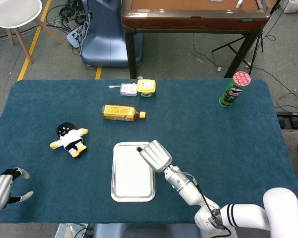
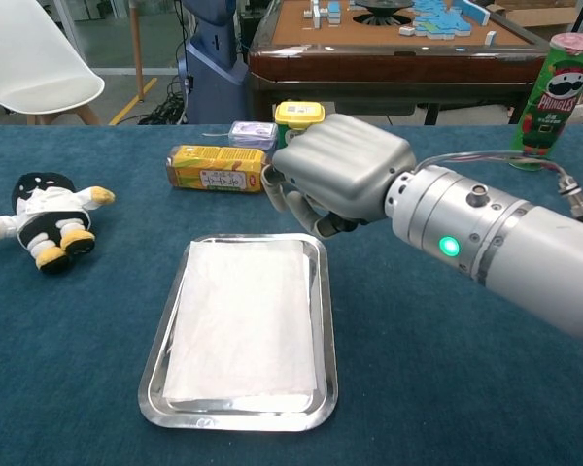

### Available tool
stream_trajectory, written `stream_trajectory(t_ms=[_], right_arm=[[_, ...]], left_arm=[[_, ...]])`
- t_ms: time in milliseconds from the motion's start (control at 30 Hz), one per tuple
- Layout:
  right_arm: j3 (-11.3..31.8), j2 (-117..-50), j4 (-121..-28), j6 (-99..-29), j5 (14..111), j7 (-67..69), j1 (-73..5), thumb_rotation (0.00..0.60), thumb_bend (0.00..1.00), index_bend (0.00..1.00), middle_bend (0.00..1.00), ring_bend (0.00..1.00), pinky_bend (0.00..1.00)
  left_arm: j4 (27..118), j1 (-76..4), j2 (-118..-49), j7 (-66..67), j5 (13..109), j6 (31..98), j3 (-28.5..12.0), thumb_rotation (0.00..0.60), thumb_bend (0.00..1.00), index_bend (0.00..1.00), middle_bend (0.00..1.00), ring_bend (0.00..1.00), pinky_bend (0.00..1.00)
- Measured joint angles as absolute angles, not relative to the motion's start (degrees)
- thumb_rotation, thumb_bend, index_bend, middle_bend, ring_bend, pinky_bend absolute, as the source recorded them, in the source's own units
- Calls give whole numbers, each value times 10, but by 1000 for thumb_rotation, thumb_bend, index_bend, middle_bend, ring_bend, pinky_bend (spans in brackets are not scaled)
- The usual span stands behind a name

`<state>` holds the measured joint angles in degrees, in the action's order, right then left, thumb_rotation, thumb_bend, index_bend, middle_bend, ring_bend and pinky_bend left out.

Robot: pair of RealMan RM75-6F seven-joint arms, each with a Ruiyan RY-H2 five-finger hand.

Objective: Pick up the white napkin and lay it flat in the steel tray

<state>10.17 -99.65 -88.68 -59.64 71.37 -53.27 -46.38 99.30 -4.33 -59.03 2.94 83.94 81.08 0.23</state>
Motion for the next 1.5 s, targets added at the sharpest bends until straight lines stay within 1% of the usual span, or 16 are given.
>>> stream_trajectory(t_ms=[933, 1500], right_arm=[[100, -1094, -763, -577, 647, -530, -495, 600, 752, 421, 1000, 1000, 1000], [101, -1145, -692, -567, 636, -511, -508, 600, 754, 421, 1000, 1000, 1000]], left_arm=[[999, -39, -587, 26, 853, 820, 7, 600, 67, 492, 439, 365, 579], [999, -40, -587, 24, 860, 818, 10, 600, 67, 511, 439, 365, 579]])
